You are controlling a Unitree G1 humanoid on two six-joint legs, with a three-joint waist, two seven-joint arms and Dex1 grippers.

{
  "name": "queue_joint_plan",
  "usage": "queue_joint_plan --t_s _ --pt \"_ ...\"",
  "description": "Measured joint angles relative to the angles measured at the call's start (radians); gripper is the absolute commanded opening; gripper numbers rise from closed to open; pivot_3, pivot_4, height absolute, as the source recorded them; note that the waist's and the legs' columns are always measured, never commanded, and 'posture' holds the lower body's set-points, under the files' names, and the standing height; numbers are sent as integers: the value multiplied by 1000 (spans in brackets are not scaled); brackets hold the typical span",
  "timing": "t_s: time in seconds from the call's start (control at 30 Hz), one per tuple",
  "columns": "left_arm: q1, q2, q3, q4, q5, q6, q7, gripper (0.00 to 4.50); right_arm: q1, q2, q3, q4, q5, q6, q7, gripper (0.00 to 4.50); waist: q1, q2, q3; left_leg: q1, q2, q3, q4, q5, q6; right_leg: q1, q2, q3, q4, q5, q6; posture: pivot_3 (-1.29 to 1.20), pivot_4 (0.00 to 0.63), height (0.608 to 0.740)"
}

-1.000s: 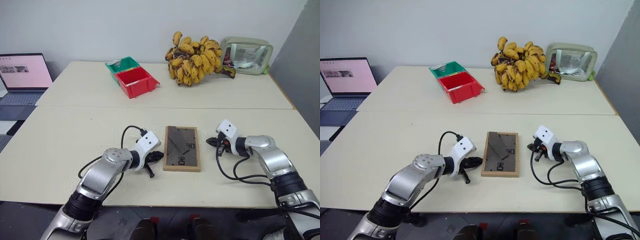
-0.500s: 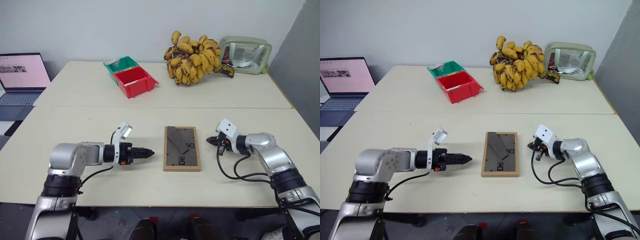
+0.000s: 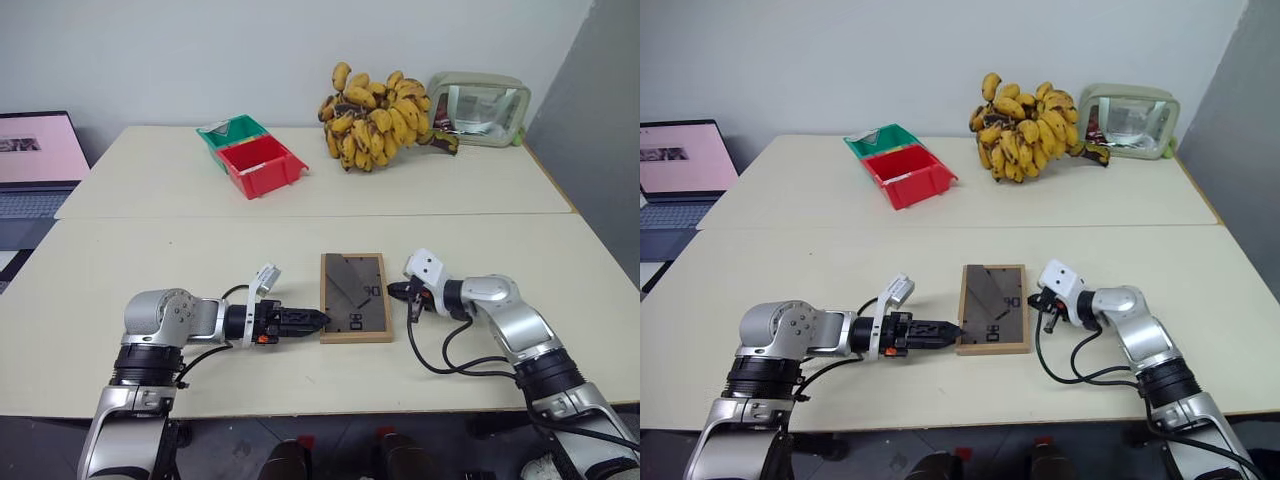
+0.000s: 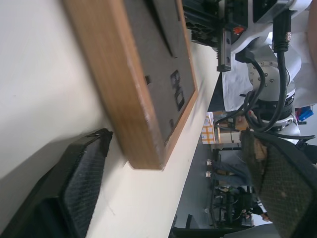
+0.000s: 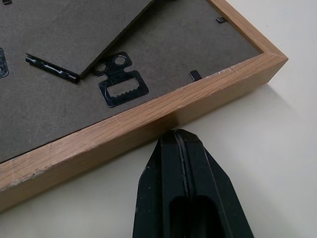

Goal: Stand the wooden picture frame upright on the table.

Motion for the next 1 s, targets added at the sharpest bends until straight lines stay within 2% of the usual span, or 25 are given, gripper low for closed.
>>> queue_joint_plan --t_s 0.2,0.53,0.6,0.63,0.9,0.97,1.0 --pt "4 -107 40 6 1 -36 79 4467 -1 42 2 -7 -7 30 -18 0 11 1 -4 0 -1 0 1 0 0 1 -1 -1 0 0 0 0 150 740" --pt "36 -207 115 -71 -20 -5 207 4467 7 76 5 -33 -7 69 -39 0 20 1 -4 0 -2 -1 1 0 0 1 -2 -1 -1 0 1 0 150 740" --pt "53 -215 127 -98 -34 19 220 4105 7 80 6 -34 -6 69 -40 0 20 1 -4 0 -1 -1 1 0 0 1 -3 -1 -1 0 1 0 150 740" --pt "58 -215 132 -106 -41 31 229 4073 7 82 7 -34 -6 69 -41 0 19 1 -4 0 -1 -1 0 0 0 0 -3 -1 -1 0 1 0 150 740" --pt "84 -205 189 -123 -62 70 265 2408 5 76 10 -29 -6 56 -39 0 15 0 -4 -1 -1 -1 0 0 0 0 -2 -1 -1 0 1 0 150 740" --pt "85 -204 213 -141 -75 76 271 2202 5 72 10 -27 -6 52 -39 0 15 0 -4 -1 -1 -1 0 0 0 0 -3 -1 -1 0 1 0 150 740" --pt "85 -204 223 -148 -81 79 278 1897 5 71 10 -27 -6 51 -39 0 15 0 -4 -1 -1 -1 0 0 0 0 -3 -1 -1 0 1 0 150 740"
